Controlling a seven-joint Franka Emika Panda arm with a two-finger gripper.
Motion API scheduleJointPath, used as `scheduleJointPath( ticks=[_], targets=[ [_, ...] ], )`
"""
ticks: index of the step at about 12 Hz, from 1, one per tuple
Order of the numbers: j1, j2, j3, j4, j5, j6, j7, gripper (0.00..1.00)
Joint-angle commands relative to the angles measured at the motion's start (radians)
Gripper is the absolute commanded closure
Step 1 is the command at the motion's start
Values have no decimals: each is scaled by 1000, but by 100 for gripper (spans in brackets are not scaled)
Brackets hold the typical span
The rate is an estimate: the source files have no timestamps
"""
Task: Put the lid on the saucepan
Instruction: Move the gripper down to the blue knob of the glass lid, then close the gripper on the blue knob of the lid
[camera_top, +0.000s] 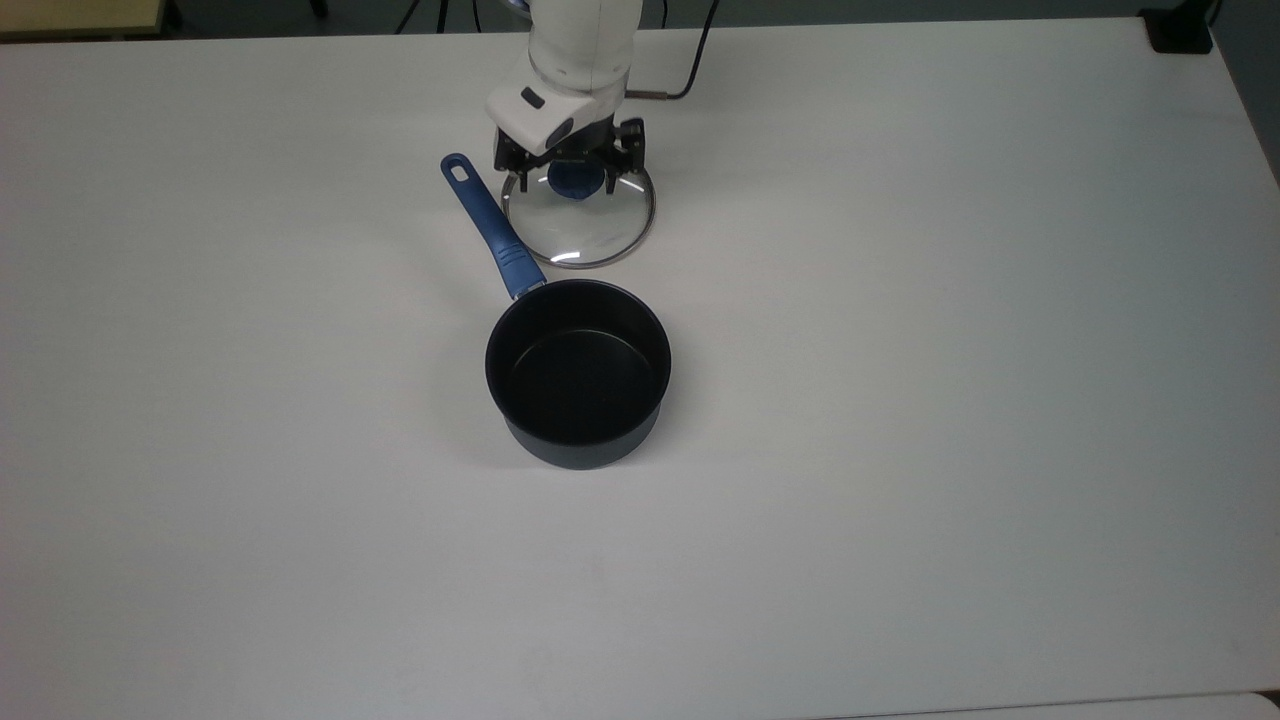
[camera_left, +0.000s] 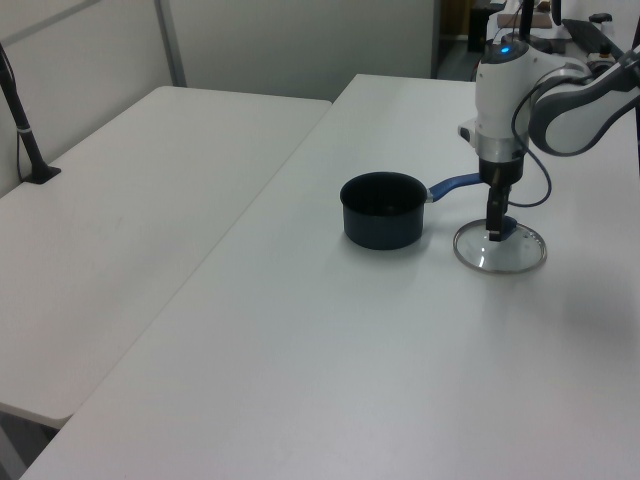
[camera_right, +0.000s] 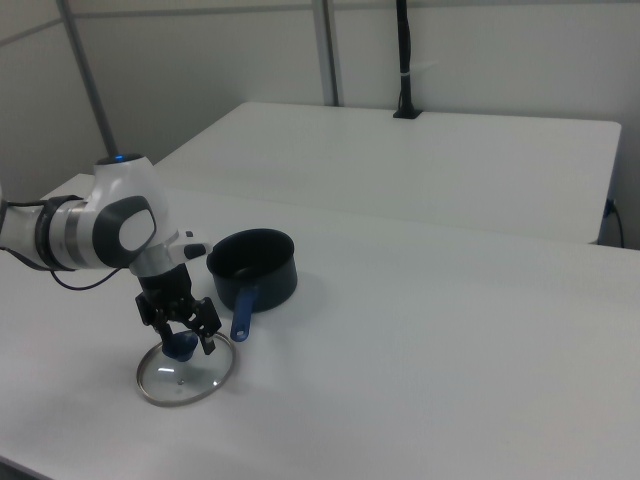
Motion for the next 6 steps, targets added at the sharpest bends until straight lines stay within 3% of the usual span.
scheduleJointPath(
  ticks=[1,3,6],
  targets=[
    [11,22,5,-12,-1,40,63,6],
    [9,9,33,-12,-1,-10,83,6],
    [11,-31,34,-11,-1,-72,84,5]
  ],
)
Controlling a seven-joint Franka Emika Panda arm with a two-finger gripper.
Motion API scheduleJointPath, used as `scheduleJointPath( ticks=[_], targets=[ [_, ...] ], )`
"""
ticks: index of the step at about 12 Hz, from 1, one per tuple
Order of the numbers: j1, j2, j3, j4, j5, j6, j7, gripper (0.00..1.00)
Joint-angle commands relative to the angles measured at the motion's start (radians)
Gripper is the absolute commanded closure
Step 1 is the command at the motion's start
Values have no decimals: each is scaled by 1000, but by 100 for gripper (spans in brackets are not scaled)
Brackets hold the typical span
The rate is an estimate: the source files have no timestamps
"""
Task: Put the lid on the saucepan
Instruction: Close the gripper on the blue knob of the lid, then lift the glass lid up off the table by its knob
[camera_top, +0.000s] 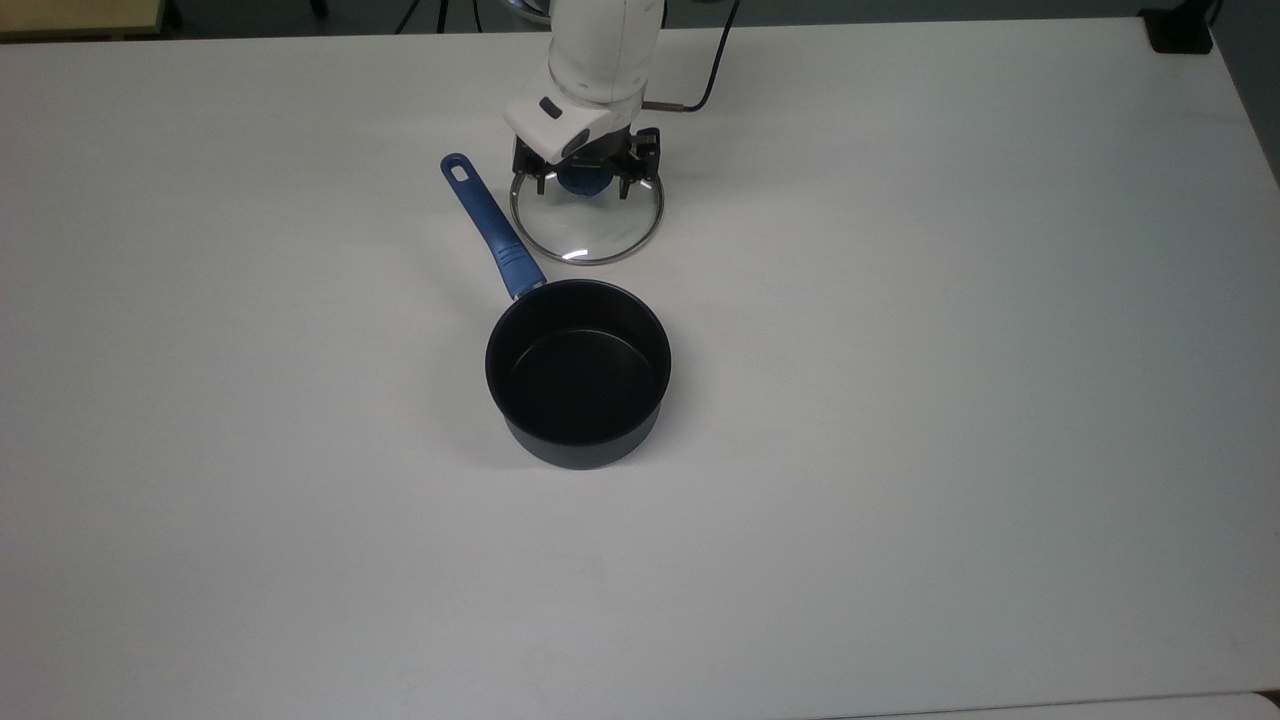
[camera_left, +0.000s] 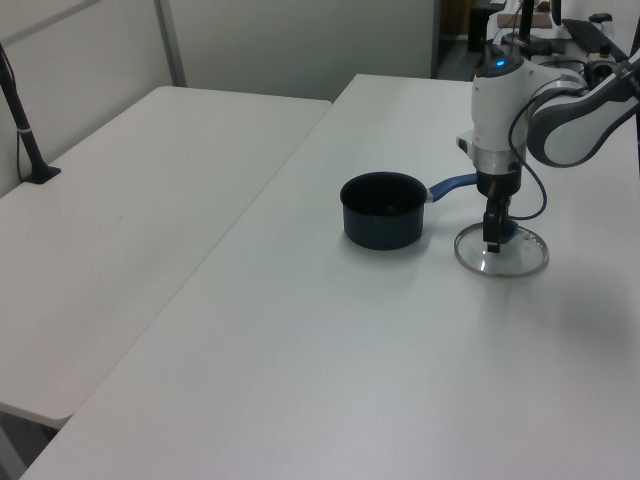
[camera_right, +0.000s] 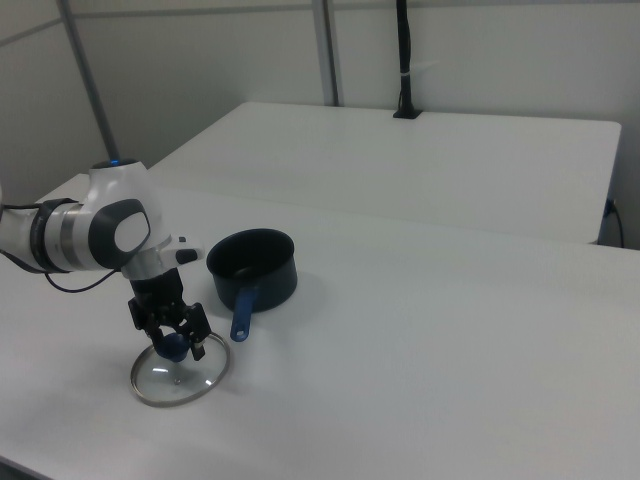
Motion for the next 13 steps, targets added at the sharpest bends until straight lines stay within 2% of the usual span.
scheduleJointPath(
  ticks=[1,2,5,6,8,11,13],
  targets=[
    [6,-52,7,-10,-1,-71,22,6],
    [6,-52,13,-9,-1,-79,23,7],
    [4,-50,25,-9,-3,-76,43,29],
    [6,-44,27,-9,-3,-72,43,30],
    [-2,-50,43,-1,-3,-76,43,41],
    [-2,-64,45,134,0,-198,45,43],
    [1,-60,45,271,13,-287,42,44]
  ],
)
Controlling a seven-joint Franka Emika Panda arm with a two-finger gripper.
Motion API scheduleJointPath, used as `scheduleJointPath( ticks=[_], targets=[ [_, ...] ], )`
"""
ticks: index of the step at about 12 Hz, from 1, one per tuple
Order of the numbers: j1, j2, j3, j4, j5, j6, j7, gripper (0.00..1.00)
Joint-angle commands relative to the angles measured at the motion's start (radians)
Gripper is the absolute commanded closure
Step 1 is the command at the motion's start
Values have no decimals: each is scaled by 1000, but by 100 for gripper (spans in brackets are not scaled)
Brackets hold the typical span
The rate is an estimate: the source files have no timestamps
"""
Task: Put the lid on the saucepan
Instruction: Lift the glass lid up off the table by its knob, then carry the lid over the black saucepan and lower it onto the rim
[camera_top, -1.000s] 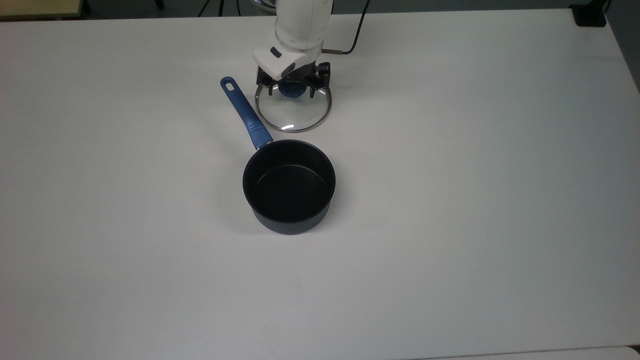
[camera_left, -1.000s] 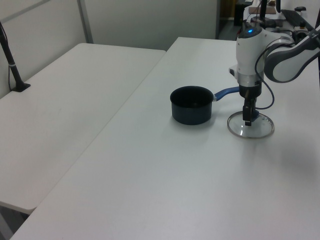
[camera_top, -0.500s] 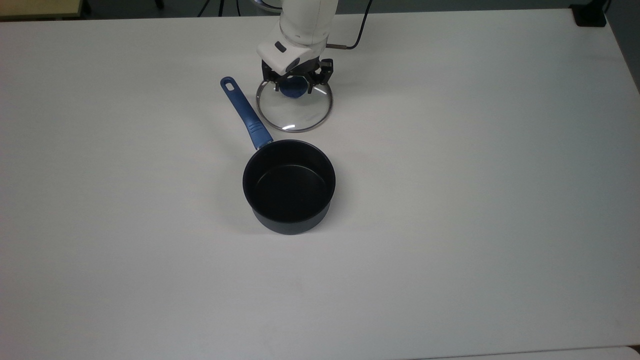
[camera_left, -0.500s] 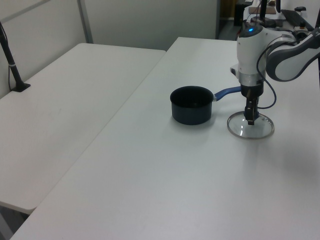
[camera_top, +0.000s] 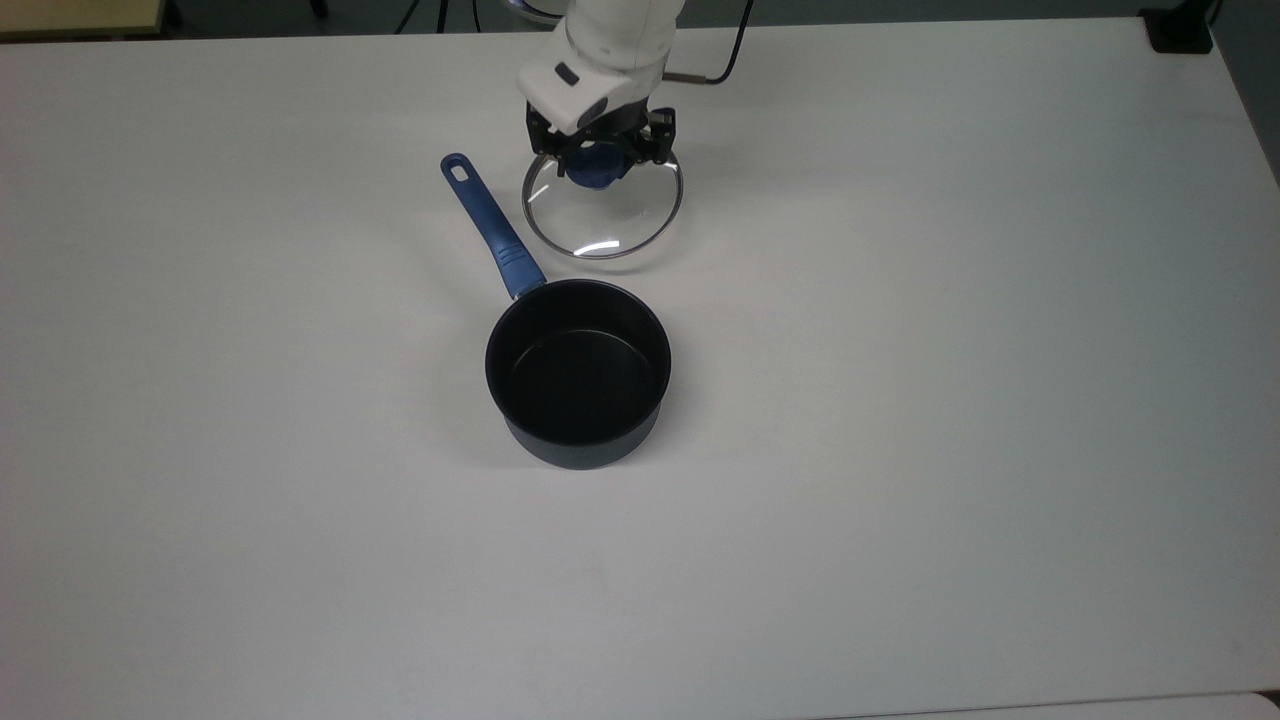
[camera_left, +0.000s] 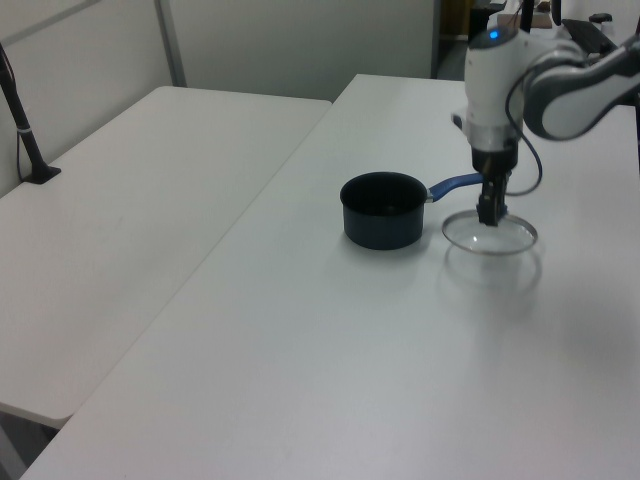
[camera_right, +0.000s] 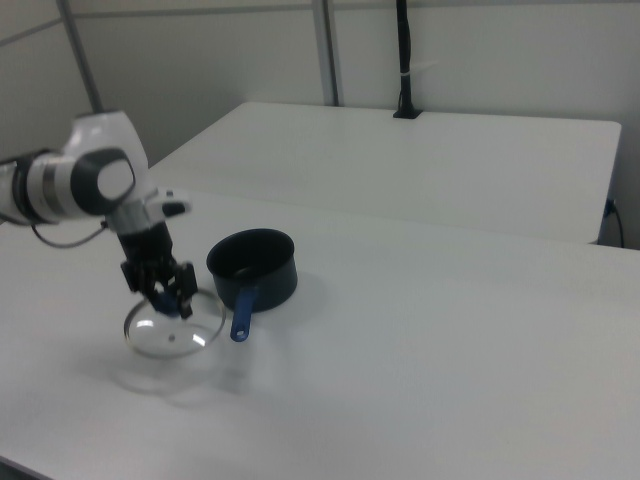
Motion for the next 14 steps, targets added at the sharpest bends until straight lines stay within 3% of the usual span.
scheduleJointPath(
  ticks=[1,4,8,12,14],
  targets=[
    [0,-18,12,196,43,-148,5,44],
    [1,32,12,396,94,-196,37,47],
    [-17,274,-5,680,29,-213,226,48],
    [-8,443,-9,778,-48,-207,303,48],
    [1,476,-17,784,-62,-202,314,48]
  ],
)
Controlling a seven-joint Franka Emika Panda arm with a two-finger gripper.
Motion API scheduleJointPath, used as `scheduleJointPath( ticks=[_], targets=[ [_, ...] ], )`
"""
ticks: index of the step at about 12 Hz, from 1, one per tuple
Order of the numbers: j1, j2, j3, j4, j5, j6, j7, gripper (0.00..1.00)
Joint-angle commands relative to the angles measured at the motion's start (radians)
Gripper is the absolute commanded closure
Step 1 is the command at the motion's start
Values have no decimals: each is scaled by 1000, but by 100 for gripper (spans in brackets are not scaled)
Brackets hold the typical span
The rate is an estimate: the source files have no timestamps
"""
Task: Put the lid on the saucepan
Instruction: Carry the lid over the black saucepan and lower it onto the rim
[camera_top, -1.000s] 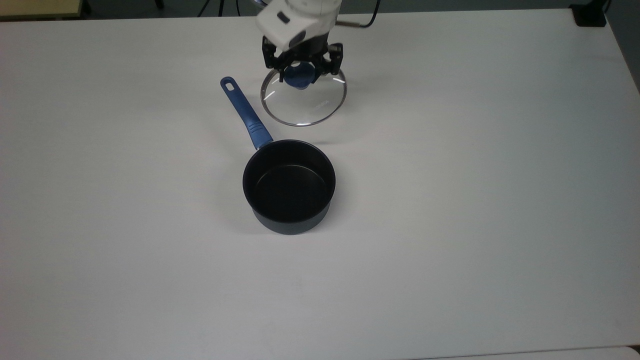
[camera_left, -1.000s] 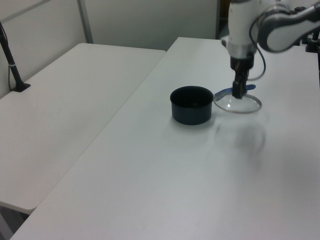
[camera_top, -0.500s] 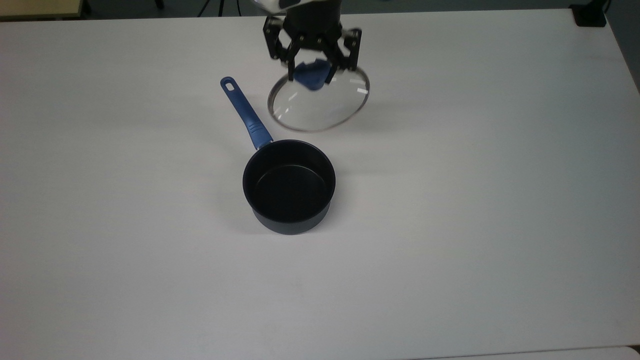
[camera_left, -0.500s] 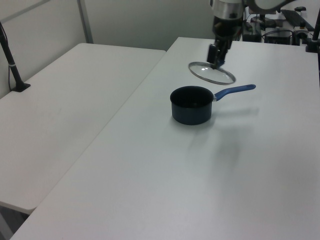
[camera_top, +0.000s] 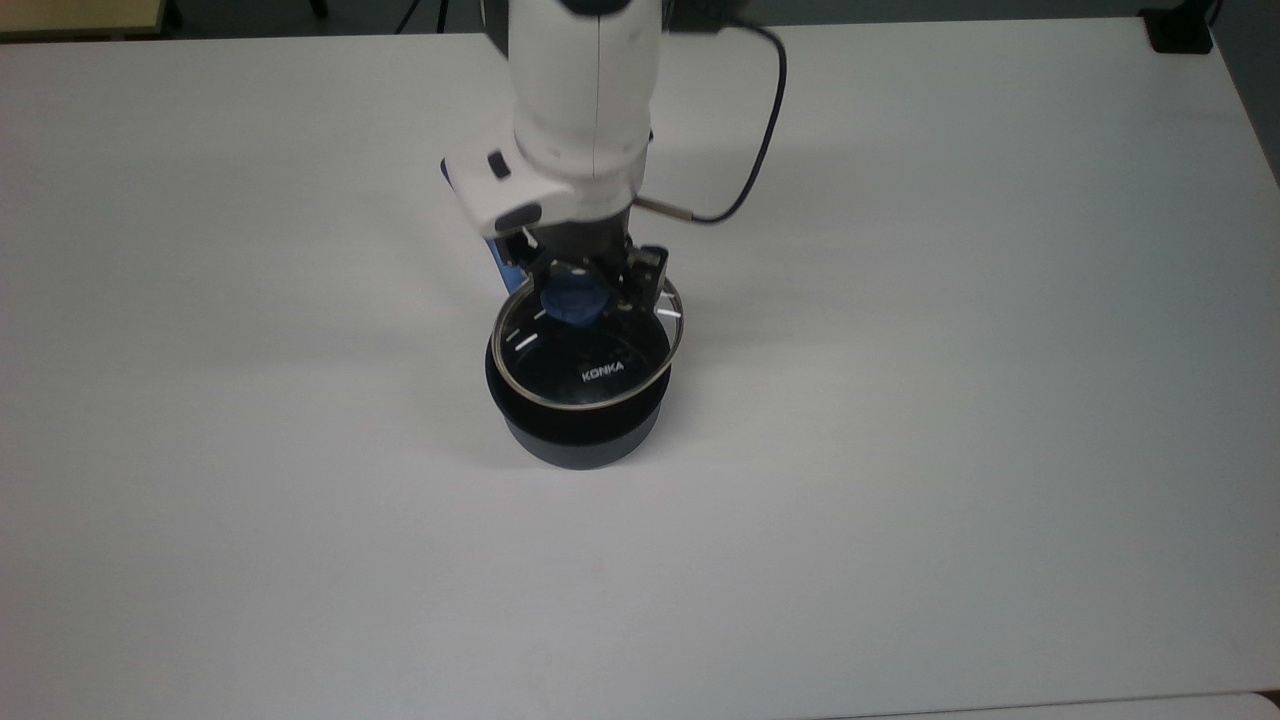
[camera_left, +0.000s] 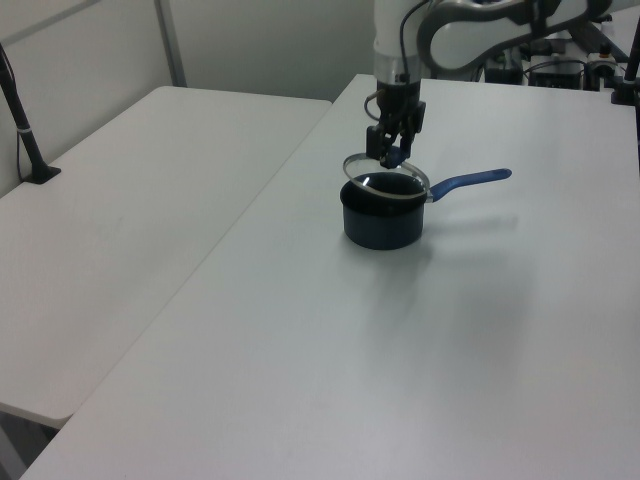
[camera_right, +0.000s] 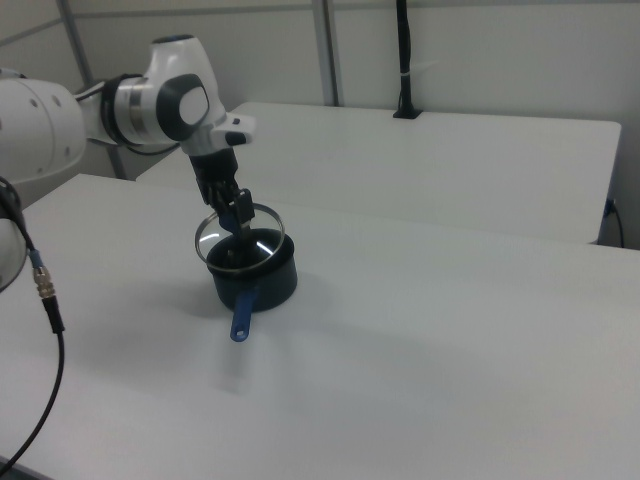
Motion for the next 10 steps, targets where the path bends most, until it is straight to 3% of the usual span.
scheduleJointPath(
  ticks=[1,8,9,10],
  targets=[
    [27,50,-17,63,-32,-38,33,48],
    [28,70,-17,51,-65,-38,50,45],
    [28,70,-17,51,-65,-38,52,30],
    [28,68,-19,51,-65,-38,52,0]
  ],
)
